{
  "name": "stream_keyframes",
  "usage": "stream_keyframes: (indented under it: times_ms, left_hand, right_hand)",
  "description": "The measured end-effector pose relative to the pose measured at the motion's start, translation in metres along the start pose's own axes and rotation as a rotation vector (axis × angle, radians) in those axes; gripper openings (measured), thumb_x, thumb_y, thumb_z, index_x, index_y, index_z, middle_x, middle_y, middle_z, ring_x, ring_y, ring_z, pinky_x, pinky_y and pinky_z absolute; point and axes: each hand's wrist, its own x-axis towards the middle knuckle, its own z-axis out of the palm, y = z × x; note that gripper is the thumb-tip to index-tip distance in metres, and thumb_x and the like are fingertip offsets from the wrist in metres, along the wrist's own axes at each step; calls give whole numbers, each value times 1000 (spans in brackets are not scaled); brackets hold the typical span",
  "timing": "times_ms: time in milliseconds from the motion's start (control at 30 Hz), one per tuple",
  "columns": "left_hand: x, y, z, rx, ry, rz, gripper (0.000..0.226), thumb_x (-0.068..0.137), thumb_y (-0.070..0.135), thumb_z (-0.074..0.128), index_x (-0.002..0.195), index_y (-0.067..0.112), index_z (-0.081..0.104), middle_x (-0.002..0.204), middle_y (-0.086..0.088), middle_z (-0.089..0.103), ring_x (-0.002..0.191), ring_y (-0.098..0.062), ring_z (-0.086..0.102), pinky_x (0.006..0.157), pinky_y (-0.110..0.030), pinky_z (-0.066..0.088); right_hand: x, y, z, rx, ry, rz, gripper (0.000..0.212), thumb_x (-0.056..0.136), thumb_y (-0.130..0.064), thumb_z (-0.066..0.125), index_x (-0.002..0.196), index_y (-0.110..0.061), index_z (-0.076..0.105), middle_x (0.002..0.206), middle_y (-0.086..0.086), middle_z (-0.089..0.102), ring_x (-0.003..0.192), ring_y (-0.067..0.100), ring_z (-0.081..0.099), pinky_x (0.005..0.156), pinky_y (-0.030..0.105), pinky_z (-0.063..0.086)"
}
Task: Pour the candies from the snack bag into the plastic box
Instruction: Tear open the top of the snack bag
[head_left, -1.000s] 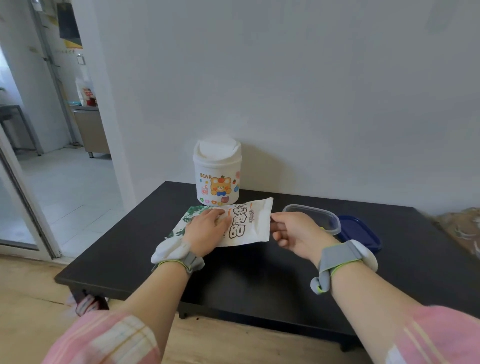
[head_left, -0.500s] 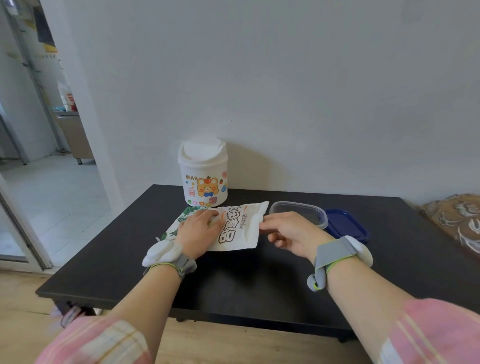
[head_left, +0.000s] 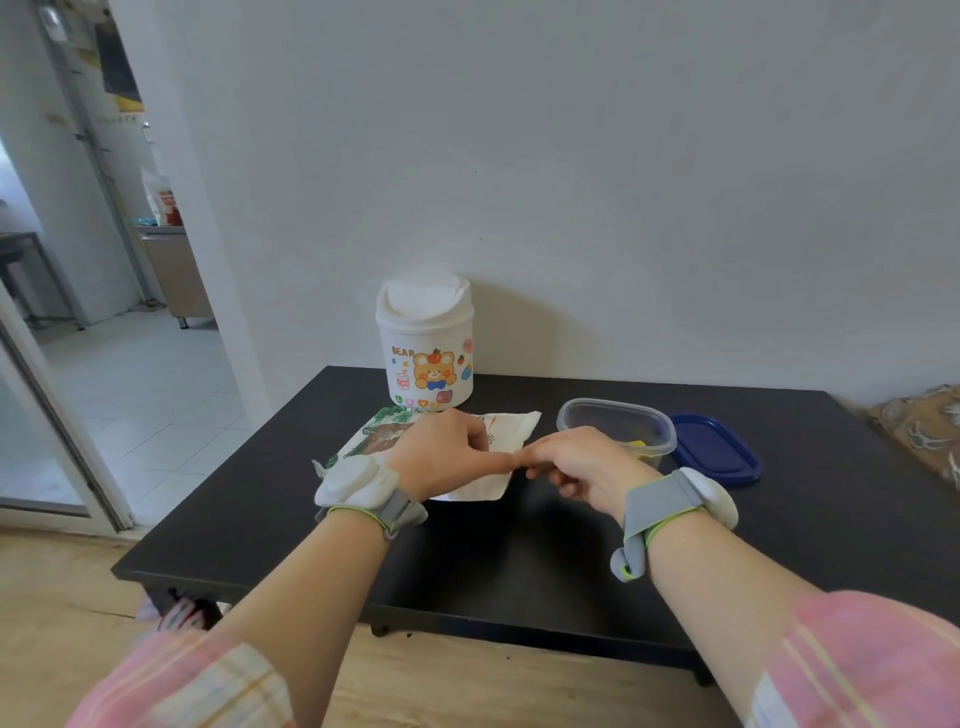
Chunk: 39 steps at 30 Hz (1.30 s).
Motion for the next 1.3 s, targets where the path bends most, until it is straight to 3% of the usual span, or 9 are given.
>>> stream_keyframes:
  times_ms: [133, 333, 533, 667, 733, 867, 1100, 1300]
  left_hand:
    - [-1, 7, 0, 74, -33, 10, 46, 64, 62, 67, 64, 17, 57, 60, 6, 54, 59, -9, 50, 58, -24, 41]
    - [-1, 13, -4, 106, -128, -1, 28, 73, 45, 65, 71, 17, 64, 71, 2, 61, 69, -13, 55, 66, -28, 47]
    - [5, 13, -1, 126, -235, -36, 18, 68, 48, 54, 60, 32, 58, 77, 4, 64, 79, -18, 62, 81, -37, 55]
    - [5, 14, -4, -15, -306, -99, 16, 87, 20, 55, 72, 23, 58, 71, 5, 61, 58, -9, 54, 58, -21, 45]
    - [4, 12, -5, -6, -326, -109, 13, 89, 18, 54, 77, 20, 60, 69, 4, 63, 54, -8, 56, 52, -19, 42]
    - [3, 8, -7, -35, -333, -128, 15, 91, 18, 53, 77, 19, 58, 71, 3, 64, 61, -9, 65, 50, -18, 41]
    - [-3, 7, -8, -112, -372, -147, 12, 90, 10, 54, 80, 12, 60, 70, 1, 67, 65, -14, 70, 46, -16, 44]
    - [-3, 11, -4, -150, -395, -155, 9, 89, 10, 55, 84, 10, 62, 73, -3, 70, 71, -19, 73, 58, -21, 53]
  right_hand:
    - [-1, 1, -2, -16, 8, 15, 19, 79, -12, 71, 95, -2, 73, 70, 5, 62, 53, 9, 35, 48, 19, 26]
    - [3, 4, 1, -30, 14, 9, 26, 77, -12, 74, 99, 1, 72, 70, 5, 63, 51, 10, 36, 46, 20, 26]
    - [3, 6, 5, -66, 18, -34, 27, 78, -10, 70, 100, 6, 71, 66, 4, 59, 49, 11, 36, 47, 21, 27]
    - [-2, 5, 3, -28, 7, 6, 7, 80, -9, 70, 79, -4, 66, 65, 2, 56, 49, 10, 36, 47, 19, 26]
    - [-5, 4, 3, -2, -46, 49, 6, 83, -10, 69, 80, -6, 66, 66, 2, 56, 50, 8, 39, 48, 17, 27]
    - [-8, 2, 7, -26, -188, 117, 15, 86, -22, 69, 93, -9, 72, 67, -1, 61, 49, 5, 45, 49, 13, 31]
    - [-5, 3, 10, -45, -205, 154, 10, 83, -16, 67, 81, -8, 72, 65, 1, 68, 44, 4, 49, 44, 12, 34]
    - [-12, 3, 10, -89, -214, 166, 10, 83, -16, 66, 82, -7, 70, 71, 4, 69, 47, 5, 50, 47, 13, 35]
